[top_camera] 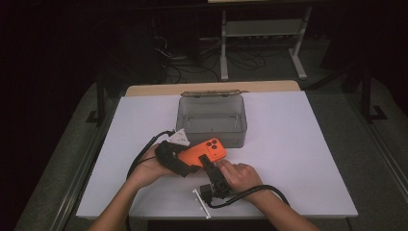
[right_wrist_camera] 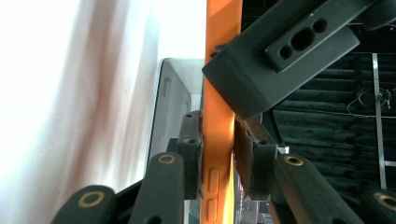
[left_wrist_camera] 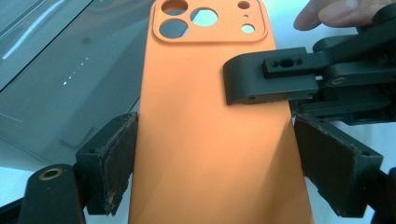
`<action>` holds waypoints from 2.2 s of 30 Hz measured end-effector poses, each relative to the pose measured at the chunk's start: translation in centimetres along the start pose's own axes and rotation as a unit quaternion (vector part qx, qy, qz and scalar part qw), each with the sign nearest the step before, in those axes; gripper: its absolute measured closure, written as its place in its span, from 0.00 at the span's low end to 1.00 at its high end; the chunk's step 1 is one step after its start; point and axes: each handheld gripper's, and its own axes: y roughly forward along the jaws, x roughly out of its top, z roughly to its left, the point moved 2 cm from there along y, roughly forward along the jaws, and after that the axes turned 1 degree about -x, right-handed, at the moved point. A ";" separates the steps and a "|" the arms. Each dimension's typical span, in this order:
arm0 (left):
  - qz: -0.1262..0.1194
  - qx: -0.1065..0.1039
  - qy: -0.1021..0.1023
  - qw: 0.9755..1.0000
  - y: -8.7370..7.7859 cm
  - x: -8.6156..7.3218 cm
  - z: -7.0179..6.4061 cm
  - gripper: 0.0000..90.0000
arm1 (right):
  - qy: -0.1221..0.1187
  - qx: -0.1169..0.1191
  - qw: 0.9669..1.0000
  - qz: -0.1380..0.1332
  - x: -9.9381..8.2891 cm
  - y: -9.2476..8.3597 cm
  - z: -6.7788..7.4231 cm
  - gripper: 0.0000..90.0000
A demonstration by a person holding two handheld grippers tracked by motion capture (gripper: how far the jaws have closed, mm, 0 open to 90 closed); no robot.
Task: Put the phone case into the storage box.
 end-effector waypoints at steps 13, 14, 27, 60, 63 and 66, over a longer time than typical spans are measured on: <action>-0.004 -0.012 -0.010 1.000 0.0 -0.1 0.2 0.18 | -0.008 -0.005 1.000 0.000 0.0 -0.1 0.1 0.84; -0.004 -0.013 -0.011 1.000 0.0 -0.2 0.2 0.18 | -0.009 -0.005 1.000 0.000 0.0 -0.1 0.1 0.84; -0.008 -0.026 -0.015 1.000 0.1 -0.3 0.4 0.18 | -0.027 -0.019 0.999 -0.005 0.0 -0.3 0.3 0.87; -0.027 -0.030 -0.014 0.999 -0.5 -0.2 0.2 0.18 | -0.027 -0.022 0.999 -0.010 0.0 -0.4 0.2 0.87; -0.032 -0.029 -0.012 0.999 -0.8 -0.1 0.2 0.18 | -0.029 -0.018 0.999 -0.009 0.0 -0.4 0.3 0.87; -0.037 -0.028 -0.015 0.999 -1.1 -0.2 0.2 0.18 | -0.028 -0.018 0.999 -0.009 0.0 -0.4 0.3 0.87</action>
